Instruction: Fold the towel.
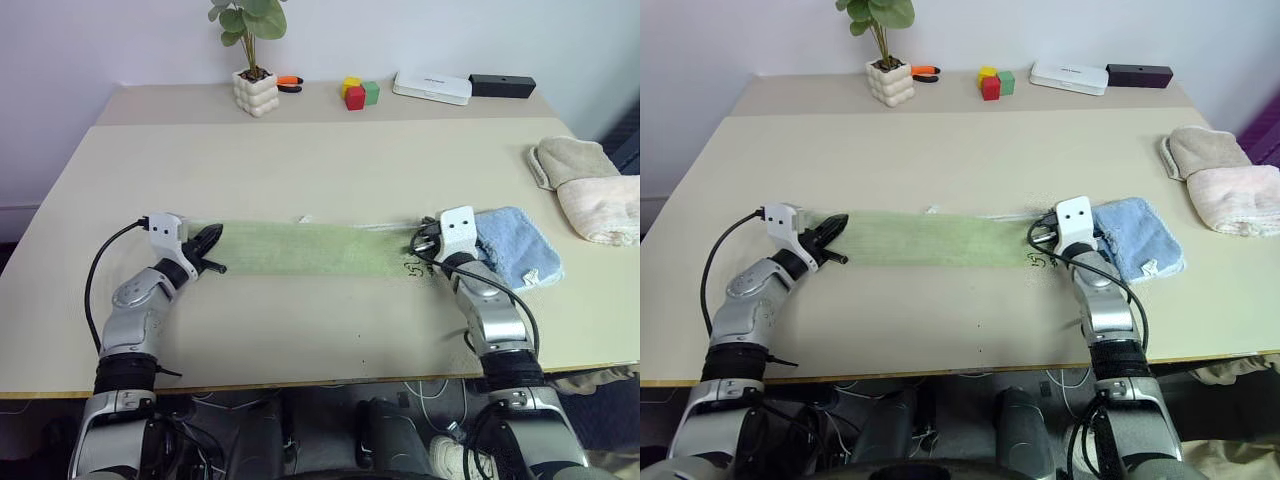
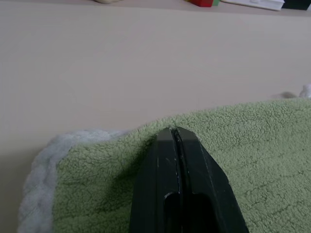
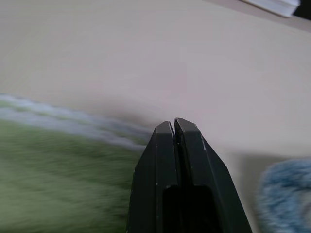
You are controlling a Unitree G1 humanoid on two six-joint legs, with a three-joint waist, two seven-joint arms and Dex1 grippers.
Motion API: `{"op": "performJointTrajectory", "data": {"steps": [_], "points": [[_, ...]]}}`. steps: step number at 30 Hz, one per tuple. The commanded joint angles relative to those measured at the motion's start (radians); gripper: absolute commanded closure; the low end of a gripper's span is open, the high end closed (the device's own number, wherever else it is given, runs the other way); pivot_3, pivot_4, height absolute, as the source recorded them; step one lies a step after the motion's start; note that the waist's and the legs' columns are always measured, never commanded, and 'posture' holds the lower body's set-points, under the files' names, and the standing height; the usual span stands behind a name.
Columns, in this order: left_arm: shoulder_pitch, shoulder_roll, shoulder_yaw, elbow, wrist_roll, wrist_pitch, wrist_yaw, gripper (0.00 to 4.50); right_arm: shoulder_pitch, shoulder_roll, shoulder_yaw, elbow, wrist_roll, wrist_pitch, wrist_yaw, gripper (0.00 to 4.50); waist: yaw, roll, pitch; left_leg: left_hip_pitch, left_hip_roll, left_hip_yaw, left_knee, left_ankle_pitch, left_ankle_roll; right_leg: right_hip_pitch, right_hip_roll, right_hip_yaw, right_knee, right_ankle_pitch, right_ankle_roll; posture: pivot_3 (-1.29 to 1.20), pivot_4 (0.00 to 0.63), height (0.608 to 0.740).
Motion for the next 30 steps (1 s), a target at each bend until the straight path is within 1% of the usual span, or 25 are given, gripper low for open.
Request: {"op": "performJointTrajectory", "data": {"steps": [1,3,5,7,10,12,13,16,17,18,20,22,25,27,29,30], "points": [[0.02,0.019,0.029,-0.016,-0.018,0.011,-0.013,4.5,-0.024,-0.022,-0.014,-0.004,-0.015,-0.024,0.0,4.45,-0.001,0.0,0.0,0.0,0.0,0.0,0.0,0.0,0.0,0.0,0.0,0.0,0.0,0.0,0.0,0.0,0.15,0.735],[0.038,0.025,0.023,-0.042,-0.018,0.013,-0.018,4.5,-0.029,-0.027,-0.013,-0.015,-0.027,-0.023,-0.007,4.45,-0.003,0.0,0.0,0.0,0.0,0.0,0.0,0.0,0.0,0.0,0.0,0.0,0.0,0.0,0.0,0.0,0.15,0.735],[0.059,0.026,0.033,-0.082,-0.049,0.047,-0.029,4.5,-0.033,-0.028,-0.02,-0.046,-0.014,-0.025,0.007,4.45,-0.003,0.0,0.0,0.0,0.0,0.0,0.0,0.0,0.0,0.0,0.0,0.0,0.0,0.0,0.0,0.0,0.15,0.735],[0.073,0.033,0.043,-0.12,-0.086,0.074,-0.06,4.5,-0.044,-0.022,-0.04,-0.095,0.035,0.012,0.037,4.45,-0.003,0.0,0.0,0.0,0.0,0.0,0.0,0.0,0.0,0.0,0.0,0.0,0.0,0.0,0.0,0.0,0.15,0.735],[0.068,0.046,0.049,-0.176,-0.129,0.113,-0.101,4.5,-0.047,-0.013,-0.065,-0.208,0.168,0.096,0.145,4.45,-0.001,0.0,0.0,0.0,0.0,0.0,0.0,0.0,0.0,0.0,0.0,0.0,0.0,0.0,0.0,0.0,0.15,0.735],[0.055,0.052,0.058,-0.227,-0.181,0.151,-0.135,3.96,-0.042,-0.006,-0.097,-0.281,0.274,0.167,0.2,3.92,0.0,0.0,0.0,0.0,0.0,-0.001,0.0,0.0,0.001,0.0,0.0,0.0,0.0,0.0,0.0,0.0,0.15,0.735],[0.044,0.064,0.057,-0.246,-0.195,0.159,-0.161,3.61,-0.035,-0.012,-0.106,-0.328,0.326,0.205,0.233,3.61,0.002,0.0,0.0,0.0,0.0,-0.001,0.0,-0.001,0.002,0.0,0.0,0.0,0.0,0.0,0.0,0.0,0.15,0.735],[-0.001,0.107,0.049,-0.232,-0.184,0.147,-0.211,2.11,0.01,-0.056,-0.124,-0.448,0.424,0.297,0.309,2.09,0.005,0.0,0.0,-0.001,0.0,-0.003,0.0,-0.002,0.004,0.0,0.0,0.0,0.0,0.0,0.0,0.0,0.15,0.735],[-0.02,0.127,0.044,-0.22,-0.18,0.145,-0.238,1.63,0.046,-0.074,-0.141,-0.492,0.458,0.335,0.322,1.58,0.006,0.0,0.0,-0.001,0.0,-0.003,0.0,-0.003,0.004,0.0,0.0,0.0,0.0,0.0,0.0,0.0,0.15,0.735],[-0.036,0.146,0.039,-0.211,-0.182,0.147,-0.27,1.14,0.084,-0.085,-0.162,-0.535,0.506,0.38,0.33,1.13,0.008,0.0,0.0,-0.001,0.0,-0.003,0.0,-0.003,0.004,0.0,0.0,-0.001,-0.001,0.0,0.0,0.0,0.15,0.735],[-0.054,0.175,0.03,-0.195,-0.182,0.146,-0.32,0.05,0.148,-0.094,-0.197,-0.604,0.578,0.45,0.323,0.05,0.005,0.0,0.0,-0.001,0.0,-0.003,-0.001,-0.003,0.004,0.0,0.0,-0.001,-0.002,0.0,0.0,0.0,0.15,0.735],[-0.064,0.194,0.021,-0.175,-0.176,0.129,-0.371,0.01,0.216,-0.071,-0.248,-0.659,0.649,0.51,0.271,0.01,0.004,0.0,0.0,-0.001,0.0,-0.004,-0.001,-0.003,0.004,0.0,0.0,-0.001,-0.002,0.0,0.0,0.0,0.15,0.735],[-0.072,0.205,0.017,-0.16,-0.18,0.129,-0.429,0.01,0.296,-0.043,-0.287,-0.73,0.722,0.575,0.204,0.01,0.002,0.0,0.0,-0.001,0.0,-0.004,-0.001,-0.003,0.004,0.0,0.0,-0.001,-0.002,0.0,0.0,0.0,0.15,0.735],[-0.078,0.219,0.004,-0.15,-0.193,0.16,-0.485,0.01,0.374,0.004,-0.311,-0.792,0.765,0.619,0.117,0.01,0.003,0.0,0.0,-0.001,0.0,-0.004,-0.002,-0.003,0.004,-0.001,0.0,-0.001,-0.001,0.0,-0.001,0.0,0.15,0.735],[-0.078,0.229,-0.001,-0.149,-0.208,0.191,-0.523,0.01,0.407,0.028,-0.32,-0.825,0.785,0.639,0.062,0.01,0.003,0.0,0.0,-0.001,0.0,-0.005,-0.002,-0.003,0.004,-0.001,0.0,-0.001,-0.002,0.0,-0.001,0.0,0.15,0.735],[-0.081,0.237,-0.011,-0.144,-0.203,0.18,-0.557,0.01,0.429,0.071,-0.347,-0.84,0.841,0.657,-0.002,0.01,0.002,0.0,0.0,-0.001,0.0,-0.005,-0.002,-0.003,0.004,-0.001,0.0,-0.001,-0.002,0.0,-0.001,0.0,0.15,0.735]]}}
